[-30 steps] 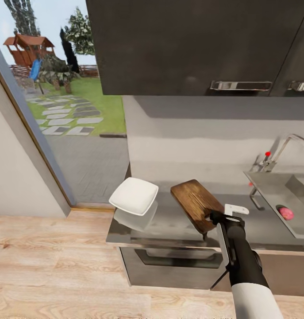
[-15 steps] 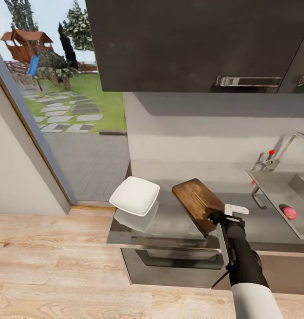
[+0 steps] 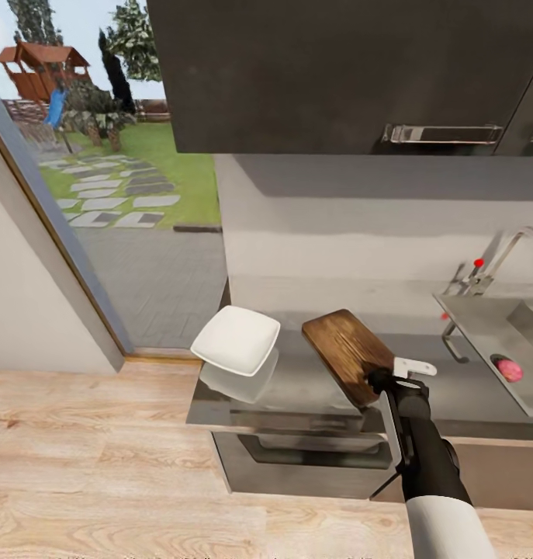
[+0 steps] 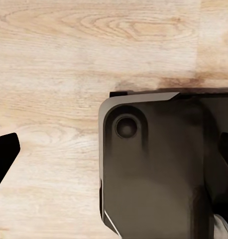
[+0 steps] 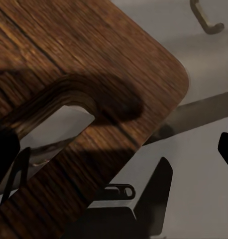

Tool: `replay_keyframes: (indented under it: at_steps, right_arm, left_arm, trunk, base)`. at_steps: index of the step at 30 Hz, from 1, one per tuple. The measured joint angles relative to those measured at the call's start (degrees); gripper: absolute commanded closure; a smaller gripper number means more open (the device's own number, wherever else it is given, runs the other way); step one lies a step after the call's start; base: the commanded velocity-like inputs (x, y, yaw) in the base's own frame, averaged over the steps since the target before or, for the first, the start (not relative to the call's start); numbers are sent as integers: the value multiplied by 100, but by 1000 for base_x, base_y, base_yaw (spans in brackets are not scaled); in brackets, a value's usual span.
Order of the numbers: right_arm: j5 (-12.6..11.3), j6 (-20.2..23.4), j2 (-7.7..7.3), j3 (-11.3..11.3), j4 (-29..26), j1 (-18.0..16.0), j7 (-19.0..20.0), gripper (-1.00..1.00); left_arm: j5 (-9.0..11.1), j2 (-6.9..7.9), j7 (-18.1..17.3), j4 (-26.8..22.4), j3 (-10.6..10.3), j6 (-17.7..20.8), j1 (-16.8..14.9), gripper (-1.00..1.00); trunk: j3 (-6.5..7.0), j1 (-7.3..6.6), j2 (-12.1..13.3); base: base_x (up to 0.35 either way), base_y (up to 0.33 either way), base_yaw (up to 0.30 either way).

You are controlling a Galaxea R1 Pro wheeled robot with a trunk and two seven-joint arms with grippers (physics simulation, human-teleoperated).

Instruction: In the kitchen, take the Vidalia onion out of the sink, dice it on the chopping board with the paring knife, put the diced onion into the bowl on the countertop, then place both the paring knife and the chopping board into the sink.

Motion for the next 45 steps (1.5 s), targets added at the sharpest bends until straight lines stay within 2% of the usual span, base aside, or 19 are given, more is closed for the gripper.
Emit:
replay_keyframes:
  at_steps: [45]
  right_arm:
    - [-44, -23, 4, 4, -50, -1, -9, -100]
  left_arm:
    - [0, 0, 0, 1, 0, 0, 0, -100]
  trunk:
    - [-119, -2, -3]
  base:
    - [0, 0, 0]
